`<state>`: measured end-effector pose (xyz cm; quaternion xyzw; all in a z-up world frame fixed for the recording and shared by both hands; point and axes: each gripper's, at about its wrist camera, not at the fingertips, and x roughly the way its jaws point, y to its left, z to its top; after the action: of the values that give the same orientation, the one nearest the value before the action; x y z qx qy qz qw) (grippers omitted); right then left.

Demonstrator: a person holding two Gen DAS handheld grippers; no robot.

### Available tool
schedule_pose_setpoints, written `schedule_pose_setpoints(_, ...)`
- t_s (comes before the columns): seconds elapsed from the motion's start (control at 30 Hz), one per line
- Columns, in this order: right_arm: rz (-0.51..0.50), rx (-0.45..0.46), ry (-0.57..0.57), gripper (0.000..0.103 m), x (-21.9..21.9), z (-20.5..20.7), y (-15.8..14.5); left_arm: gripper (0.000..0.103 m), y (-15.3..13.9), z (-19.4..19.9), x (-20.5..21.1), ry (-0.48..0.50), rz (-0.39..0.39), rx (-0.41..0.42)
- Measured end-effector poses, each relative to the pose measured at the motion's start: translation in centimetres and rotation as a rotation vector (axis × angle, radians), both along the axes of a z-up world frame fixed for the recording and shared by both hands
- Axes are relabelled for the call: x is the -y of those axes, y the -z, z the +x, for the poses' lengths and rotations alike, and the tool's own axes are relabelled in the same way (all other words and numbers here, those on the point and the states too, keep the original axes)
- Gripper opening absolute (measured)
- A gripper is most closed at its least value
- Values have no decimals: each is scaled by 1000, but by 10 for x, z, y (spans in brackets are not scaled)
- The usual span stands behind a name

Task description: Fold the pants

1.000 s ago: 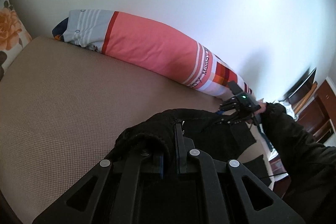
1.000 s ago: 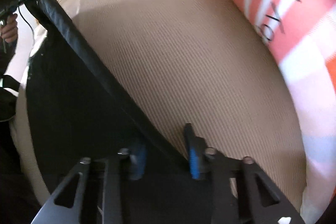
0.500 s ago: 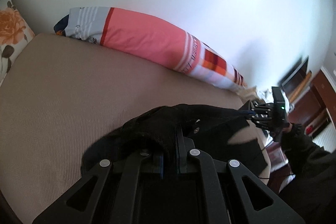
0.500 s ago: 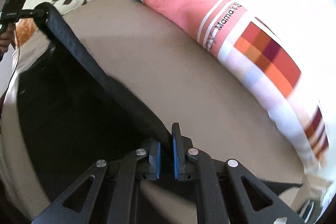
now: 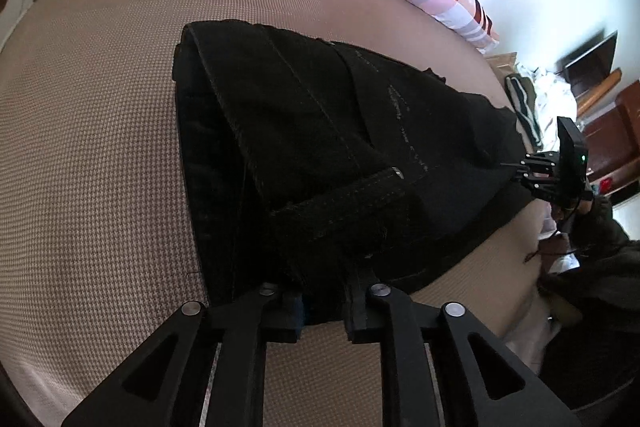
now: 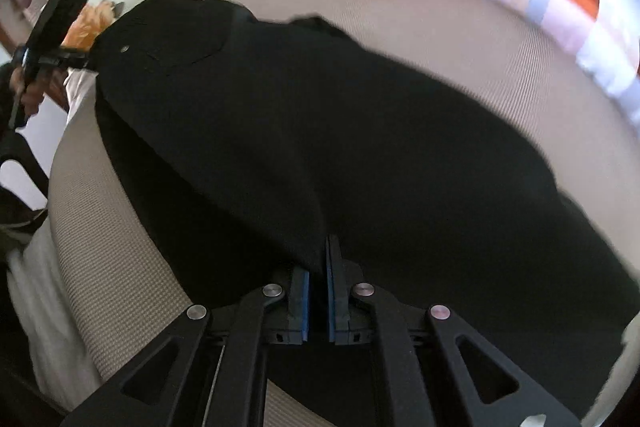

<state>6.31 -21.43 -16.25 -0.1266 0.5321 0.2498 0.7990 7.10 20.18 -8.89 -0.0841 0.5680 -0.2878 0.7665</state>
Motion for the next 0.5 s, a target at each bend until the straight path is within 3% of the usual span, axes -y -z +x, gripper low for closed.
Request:
schedule_pose_setpoints(0.2,6,-3,28,6,0,1,8,26,-12,-6,-3,-22,12,-32)
schedule_pose_setpoints(0.3,-13,9,22,6,-4,-2,11,77,-22,-11,-6,-20,162,18)
schedule_pose_setpoints(0.37,-7,15,26,7,-4,-2,10,77,-34,-11,-11,-43,180,60)
schedule_pose_setpoints(0.5,-5,21,29,7,-2,-1,10,77,-59,-6,-37,-254,76,-17)
